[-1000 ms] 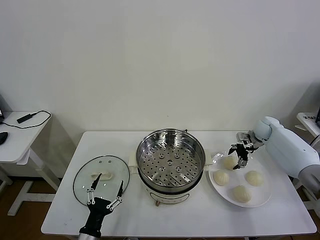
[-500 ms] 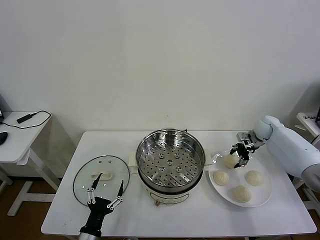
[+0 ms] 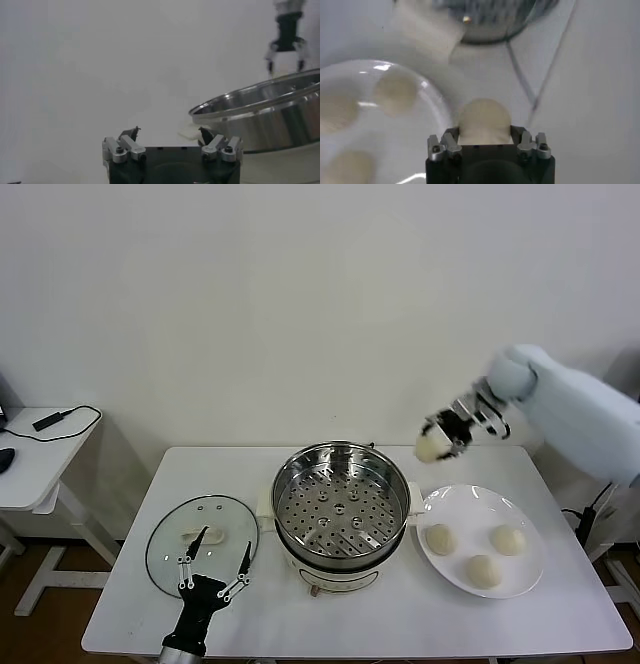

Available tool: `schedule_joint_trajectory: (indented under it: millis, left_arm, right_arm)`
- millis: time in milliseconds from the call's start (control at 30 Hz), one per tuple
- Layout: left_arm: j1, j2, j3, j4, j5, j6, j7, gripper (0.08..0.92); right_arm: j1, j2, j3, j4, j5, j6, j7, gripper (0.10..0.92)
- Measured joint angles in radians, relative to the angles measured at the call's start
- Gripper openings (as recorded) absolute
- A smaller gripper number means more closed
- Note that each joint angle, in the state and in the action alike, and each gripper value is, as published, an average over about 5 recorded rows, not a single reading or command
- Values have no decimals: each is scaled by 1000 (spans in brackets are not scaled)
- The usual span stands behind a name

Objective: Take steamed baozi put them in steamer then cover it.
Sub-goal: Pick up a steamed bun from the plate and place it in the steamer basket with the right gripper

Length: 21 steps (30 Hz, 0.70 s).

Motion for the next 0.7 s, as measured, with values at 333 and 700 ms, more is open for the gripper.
schedule_joint_trajectory:
  millis: [333,700]
  left_arm:
    - [3,8,2,-7,-2,-9,-8,823]
    - [9,9,-20,-22,-9,-8,-10,823]
  right_arm:
    - [63,149,-101,88,-68,126,-2,696]
    - [-17,265,-119,48,-204,186,-4,696]
